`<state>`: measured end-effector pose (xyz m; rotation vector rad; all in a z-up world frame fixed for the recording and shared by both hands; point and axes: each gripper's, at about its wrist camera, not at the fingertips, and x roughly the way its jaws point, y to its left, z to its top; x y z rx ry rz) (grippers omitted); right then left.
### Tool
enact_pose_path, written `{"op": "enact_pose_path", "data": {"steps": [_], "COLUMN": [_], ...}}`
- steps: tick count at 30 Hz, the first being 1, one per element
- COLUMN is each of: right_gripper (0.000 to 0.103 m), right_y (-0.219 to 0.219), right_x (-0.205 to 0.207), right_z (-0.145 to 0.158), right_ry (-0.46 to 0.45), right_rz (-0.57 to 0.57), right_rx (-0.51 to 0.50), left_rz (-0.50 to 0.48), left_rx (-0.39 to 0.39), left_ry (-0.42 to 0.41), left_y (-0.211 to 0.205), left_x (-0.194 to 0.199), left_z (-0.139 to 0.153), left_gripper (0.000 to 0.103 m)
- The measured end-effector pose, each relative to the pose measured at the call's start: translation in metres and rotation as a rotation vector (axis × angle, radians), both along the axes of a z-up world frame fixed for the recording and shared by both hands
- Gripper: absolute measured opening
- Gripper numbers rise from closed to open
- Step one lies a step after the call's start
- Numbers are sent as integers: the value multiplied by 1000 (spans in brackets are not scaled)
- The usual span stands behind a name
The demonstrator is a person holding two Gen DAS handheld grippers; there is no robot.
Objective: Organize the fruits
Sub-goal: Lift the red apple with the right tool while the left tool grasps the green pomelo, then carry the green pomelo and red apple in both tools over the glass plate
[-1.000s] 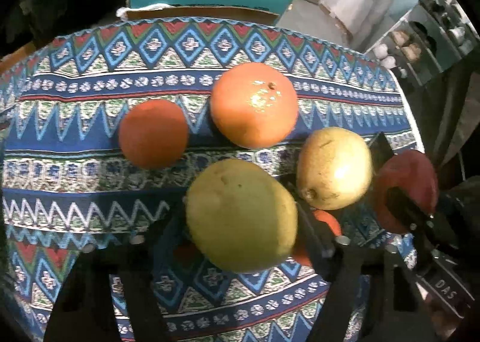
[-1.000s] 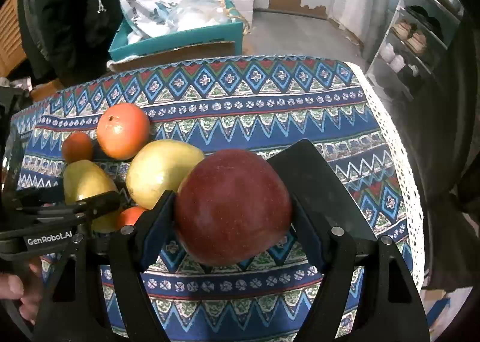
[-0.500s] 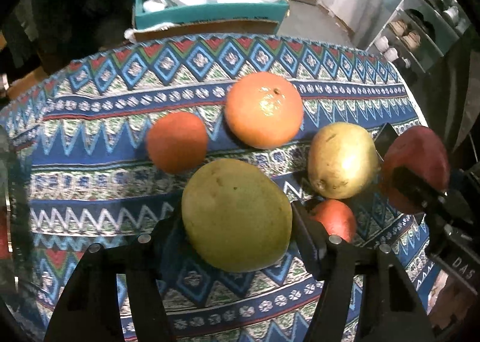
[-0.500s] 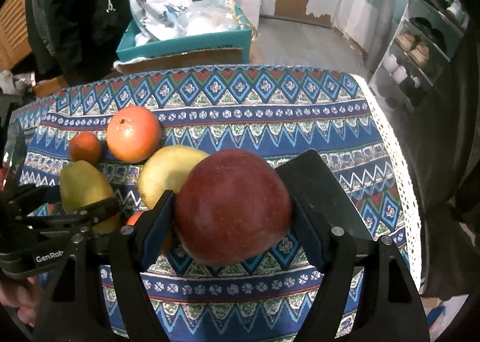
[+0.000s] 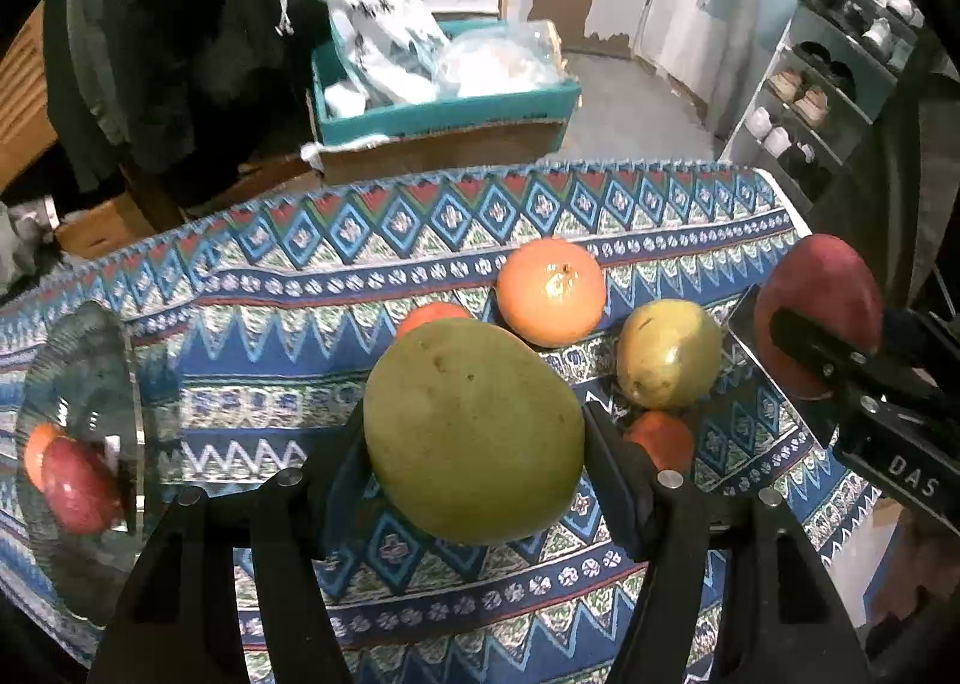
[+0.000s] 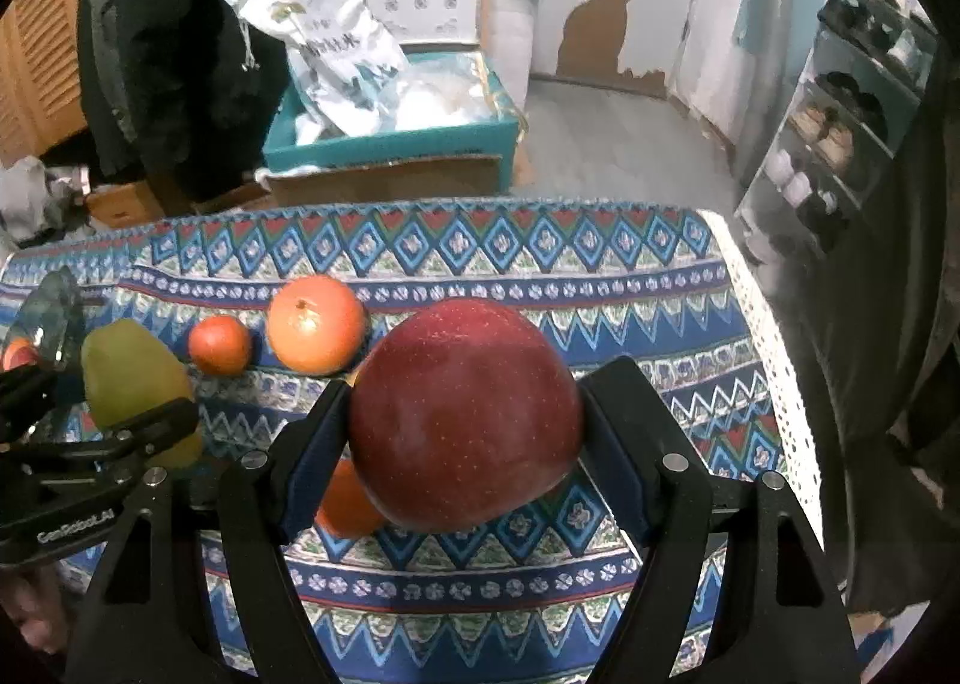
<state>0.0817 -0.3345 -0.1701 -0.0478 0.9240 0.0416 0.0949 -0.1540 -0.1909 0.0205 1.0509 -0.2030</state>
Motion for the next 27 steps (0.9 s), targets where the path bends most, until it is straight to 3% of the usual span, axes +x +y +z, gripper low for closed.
{"op": "enact_pose_path", "data": {"steps": [27], "right_gripper": [76], "right_y": [43], "right_x": [-35], "right_z": [86], "right_ry": [-188], "right_rz": [97], "right_rx": [35], "left_rz": [27], "left_rx": [-58], "left_ry": [-209], "left_y": [56], "left_x": [-46], "left_z": [96], "left_gripper": [68]}}
